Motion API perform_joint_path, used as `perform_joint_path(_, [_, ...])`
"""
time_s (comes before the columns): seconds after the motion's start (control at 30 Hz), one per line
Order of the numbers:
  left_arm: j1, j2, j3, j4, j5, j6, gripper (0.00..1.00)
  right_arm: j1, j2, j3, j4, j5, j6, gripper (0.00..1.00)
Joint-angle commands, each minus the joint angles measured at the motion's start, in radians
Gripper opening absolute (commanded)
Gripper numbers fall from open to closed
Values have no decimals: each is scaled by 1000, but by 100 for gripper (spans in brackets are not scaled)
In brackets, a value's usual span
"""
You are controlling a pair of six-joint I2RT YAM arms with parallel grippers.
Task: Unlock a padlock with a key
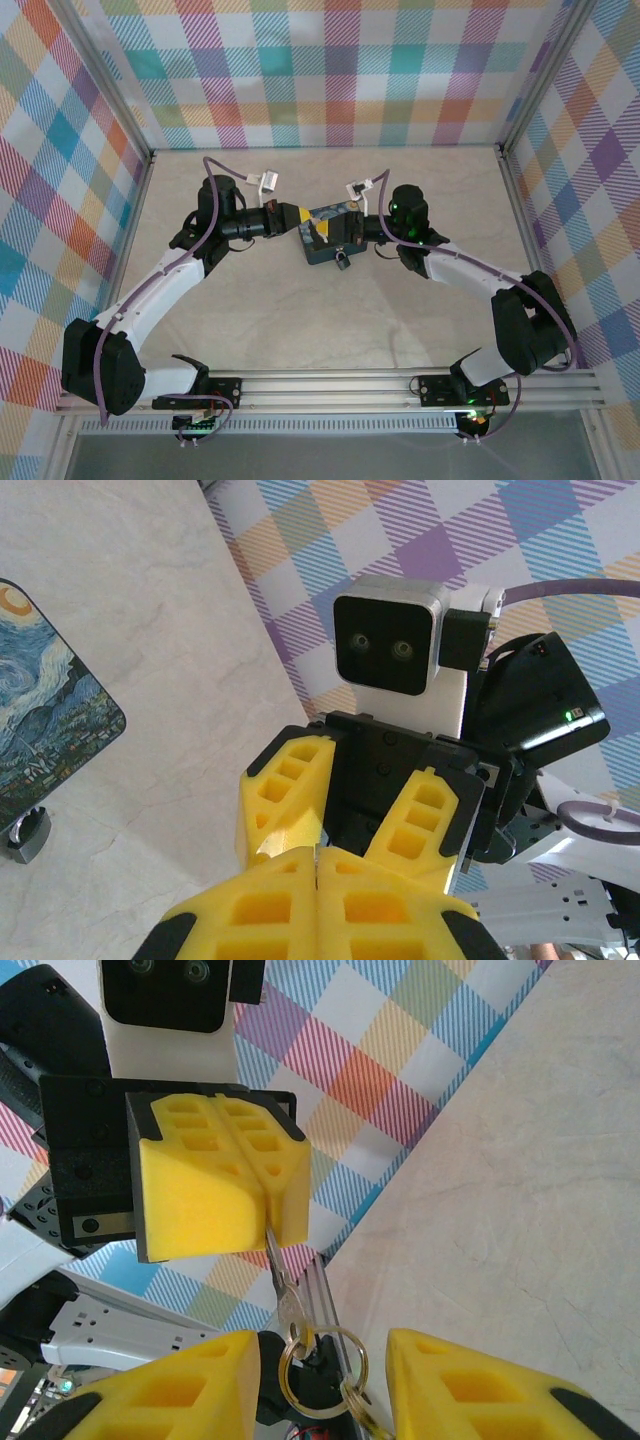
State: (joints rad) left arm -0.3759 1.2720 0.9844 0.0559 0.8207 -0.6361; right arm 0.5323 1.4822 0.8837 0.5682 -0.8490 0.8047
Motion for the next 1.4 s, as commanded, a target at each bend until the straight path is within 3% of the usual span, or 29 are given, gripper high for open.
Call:
perform_joint_path(0.0, [8,-31,-13,33,16,2,0,12,13,40,42,-21,7,36])
perform_joint_path(0.43, [9,-22,-7,30,24,8,0,15,0,31,55,5,23,22])
perform_joint_path(0.67, [9,-20,-8,38,40,4,0,15,-5,20,121,-8,39,20])
perform_joint_path(0.8, [9,-21,-7,37,35,4,0,15,-3,19,154,-27,51,8])
perform_joint_path(0.93, [9,-17,-6,38,36,2,0,15,-6,11,188,-24,69,3])
perform_joint_path(1.2, [9,-2,6,-11,5,15,0,14,-21,-3,180,-12,72,0])
perform_joint_path(1.3, [9,10,26,-69,-31,33,17,15,-32,-9,111,7,38,0])
perform_joint_path(1.37, [9,13,37,-91,-54,42,36,15,-44,-14,18,27,-6,0])
